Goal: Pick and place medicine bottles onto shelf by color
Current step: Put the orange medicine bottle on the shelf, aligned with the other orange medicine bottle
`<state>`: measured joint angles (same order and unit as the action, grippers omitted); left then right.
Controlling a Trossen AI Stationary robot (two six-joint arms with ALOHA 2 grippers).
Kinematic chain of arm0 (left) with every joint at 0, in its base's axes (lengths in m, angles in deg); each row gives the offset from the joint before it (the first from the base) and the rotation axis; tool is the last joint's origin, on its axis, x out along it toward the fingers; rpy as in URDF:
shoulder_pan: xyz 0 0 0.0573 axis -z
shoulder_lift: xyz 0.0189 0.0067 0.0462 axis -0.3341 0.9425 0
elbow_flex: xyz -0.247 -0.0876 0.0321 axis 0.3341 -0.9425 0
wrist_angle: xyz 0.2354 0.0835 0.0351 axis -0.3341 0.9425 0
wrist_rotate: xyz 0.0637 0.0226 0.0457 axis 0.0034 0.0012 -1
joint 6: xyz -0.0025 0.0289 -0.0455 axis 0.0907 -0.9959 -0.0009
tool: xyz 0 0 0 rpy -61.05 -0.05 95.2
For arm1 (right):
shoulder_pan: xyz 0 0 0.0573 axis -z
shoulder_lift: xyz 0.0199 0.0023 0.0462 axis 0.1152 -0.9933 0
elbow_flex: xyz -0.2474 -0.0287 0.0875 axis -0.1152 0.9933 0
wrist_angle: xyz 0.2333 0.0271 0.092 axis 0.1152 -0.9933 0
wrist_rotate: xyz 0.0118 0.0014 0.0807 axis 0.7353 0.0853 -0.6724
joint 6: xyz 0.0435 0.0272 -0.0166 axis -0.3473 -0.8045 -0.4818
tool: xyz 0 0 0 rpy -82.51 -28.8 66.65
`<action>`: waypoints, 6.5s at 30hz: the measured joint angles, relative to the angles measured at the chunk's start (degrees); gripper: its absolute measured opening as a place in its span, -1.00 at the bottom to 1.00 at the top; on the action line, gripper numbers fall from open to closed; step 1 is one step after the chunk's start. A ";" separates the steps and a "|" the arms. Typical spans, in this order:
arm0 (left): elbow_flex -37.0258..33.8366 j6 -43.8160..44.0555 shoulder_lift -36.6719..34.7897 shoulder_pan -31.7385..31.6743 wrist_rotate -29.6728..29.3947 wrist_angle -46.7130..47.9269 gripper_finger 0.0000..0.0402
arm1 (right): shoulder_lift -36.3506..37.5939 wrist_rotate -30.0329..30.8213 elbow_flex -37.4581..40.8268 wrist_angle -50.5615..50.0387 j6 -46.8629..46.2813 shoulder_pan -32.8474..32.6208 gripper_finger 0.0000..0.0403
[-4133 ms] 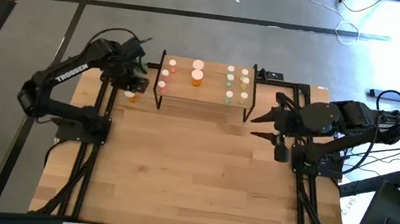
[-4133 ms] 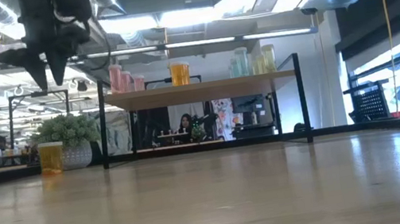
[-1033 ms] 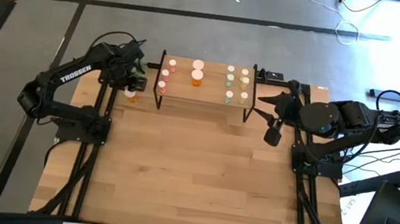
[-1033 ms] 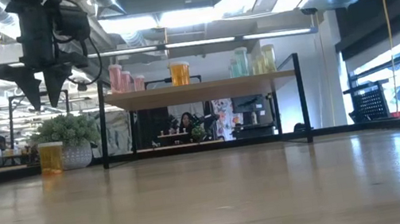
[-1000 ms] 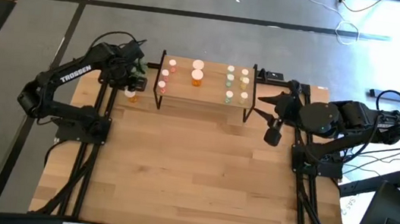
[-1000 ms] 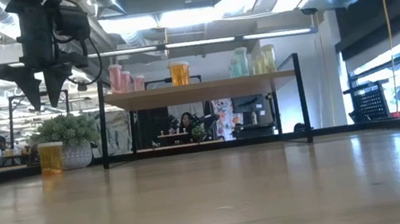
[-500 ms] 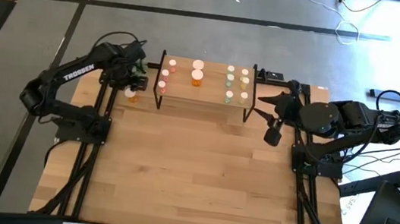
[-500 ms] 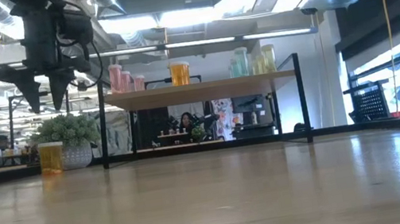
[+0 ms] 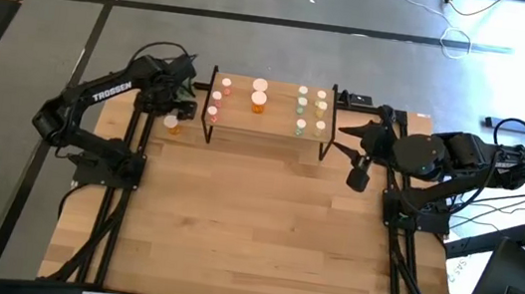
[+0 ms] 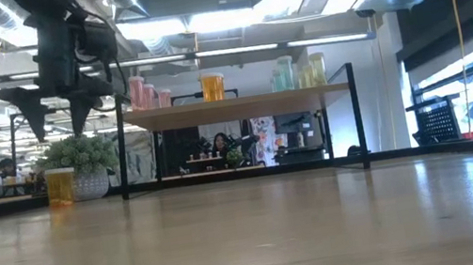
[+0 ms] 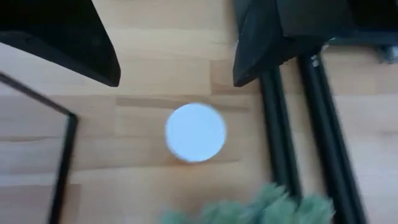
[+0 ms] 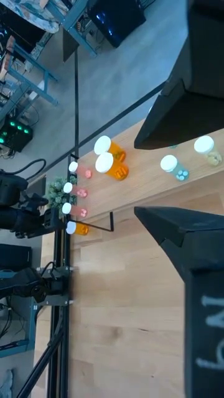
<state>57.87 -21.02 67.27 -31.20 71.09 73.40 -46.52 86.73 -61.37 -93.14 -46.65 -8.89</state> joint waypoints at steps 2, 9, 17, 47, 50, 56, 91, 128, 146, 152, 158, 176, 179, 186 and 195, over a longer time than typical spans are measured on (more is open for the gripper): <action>0.00 -2.95 -0.11 0.00 0.27 -1.63 0.53 | 0.00 0.00 0.00 0.02 0.00 0.00 -0.20; 0.00 -14.66 -1.09 -2.81 -0.55 0.68 0.53 | 0.00 0.00 0.00 0.00 -0.02 0.00 -0.20; 0.00 -30.60 -1.11 -4.38 2.76 1.97 0.53 | 0.00 0.00 0.00 0.02 0.00 0.00 -0.20; -12.29 -43.99 -1.16 -4.35 1.67 -16.03 0.53 | 0.00 0.00 0.00 0.00 0.00 0.00 -0.20; -12.33 -44.04 -1.16 -4.35 0.82 -16.30 0.53 | 0.00 0.00 0.00 0.00 -0.02 0.02 -0.20; -12.33 -44.57 -1.16 -4.35 -0.47 -16.36 0.53 | 0.00 0.00 0.00 0.01 -0.01 0.00 -0.20; -16.17 -41.87 -1.11 -4.35 -0.65 -21.23 0.30 | 0.01 0.00 -0.02 0.02 -0.02 0.00 -0.20; -13.49 -29.83 -20.46 12.32 5.67 -1.80 -0.01 | 0.02 0.00 -0.02 0.02 -0.02 0.02 -0.20; 6.06 -19.28 -21.03 39.37 5.57 -0.67 -0.01 | 0.02 0.03 -0.02 0.01 2.18 0.01 -0.20; 7.33 -12.53 -20.45 48.00 4.23 -2.53 -0.01 | 0.00 -0.86 -0.02 2.08 2.80 0.00 -0.20; 7.39 -9.00 -18.22 52.84 -0.03 -10.48 -0.01 | -0.07 -6.72 -0.02 5.49 0.68 0.02 -0.20; 7.50 -8.94 -10.90 53.94 -2.90 -25.14 -0.01 | -0.92 -17.62 -0.09 8.04 -1.68 -0.09 -0.20; 7.29 -8.93 -10.98 53.92 -2.90 -25.38 -0.01 | -1.44 -21.66 -0.09 8.14 -1.66 -0.09 -0.20; 7.34 -10.45 -11.01 53.90 -3.47 -29.63 -0.01 | -4.87 -26.83 0.65 8.79 -1.76 0.10 -0.20; 7.34 -13.45 -10.99 53.90 -3.47 -34.01 -0.01 | -13.71 -28.03 1.05 12.67 -1.95 1.98 -0.20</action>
<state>65.21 -34.48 56.27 22.70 67.63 39.39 -60.23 58.70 -60.32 -80.46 -48.60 -6.91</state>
